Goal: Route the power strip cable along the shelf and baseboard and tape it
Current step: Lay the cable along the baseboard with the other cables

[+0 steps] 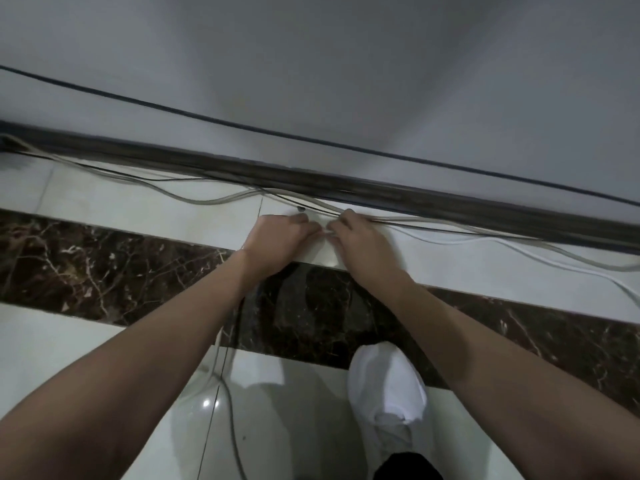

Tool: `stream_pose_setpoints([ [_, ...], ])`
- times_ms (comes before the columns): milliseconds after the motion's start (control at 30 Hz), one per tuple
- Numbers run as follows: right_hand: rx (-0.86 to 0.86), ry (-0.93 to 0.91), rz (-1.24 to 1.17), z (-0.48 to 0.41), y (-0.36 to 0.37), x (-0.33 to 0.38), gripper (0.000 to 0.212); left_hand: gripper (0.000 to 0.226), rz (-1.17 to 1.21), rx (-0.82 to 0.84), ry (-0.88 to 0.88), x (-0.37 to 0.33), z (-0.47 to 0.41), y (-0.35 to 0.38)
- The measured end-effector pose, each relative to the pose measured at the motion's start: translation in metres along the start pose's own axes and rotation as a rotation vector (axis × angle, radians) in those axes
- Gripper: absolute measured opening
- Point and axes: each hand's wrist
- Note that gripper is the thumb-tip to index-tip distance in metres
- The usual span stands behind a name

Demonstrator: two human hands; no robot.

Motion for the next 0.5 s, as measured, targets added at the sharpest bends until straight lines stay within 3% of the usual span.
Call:
stream_pose_setpoints([
  [67, 0.019, -0.006, 0.046, -0.009, 0.001, 0.002, 0.027, 0.029, 0.037, -0.055, -0.016, -0.004, 0.001, -0.002],
  [233, 0.055, 0.120, 0.129, -0.024, -0.007, -0.001, 0.010, 0.037, 0.363, -0.104, -0.493, 0.013, 0.027, -0.007],
  [433, 0.039, 0.172, 0.113, -0.027, -0.006, 0.012, 0.017, 0.033, 0.970, -0.136, -0.784, 0.024, 0.040, -0.017],
  [500, 0.030, 0.213, 0.092, -0.025, -0.005, 0.014, 0.020, 0.031, 0.929, -0.138, -0.750, 0.024, 0.036, -0.018],
])
Point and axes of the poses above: each hand's wrist, its own z-axis away from the middle knuckle, its own y-axis out of the palm, x = y × z, and after that the axes turned 9 degrees about z, right-handed
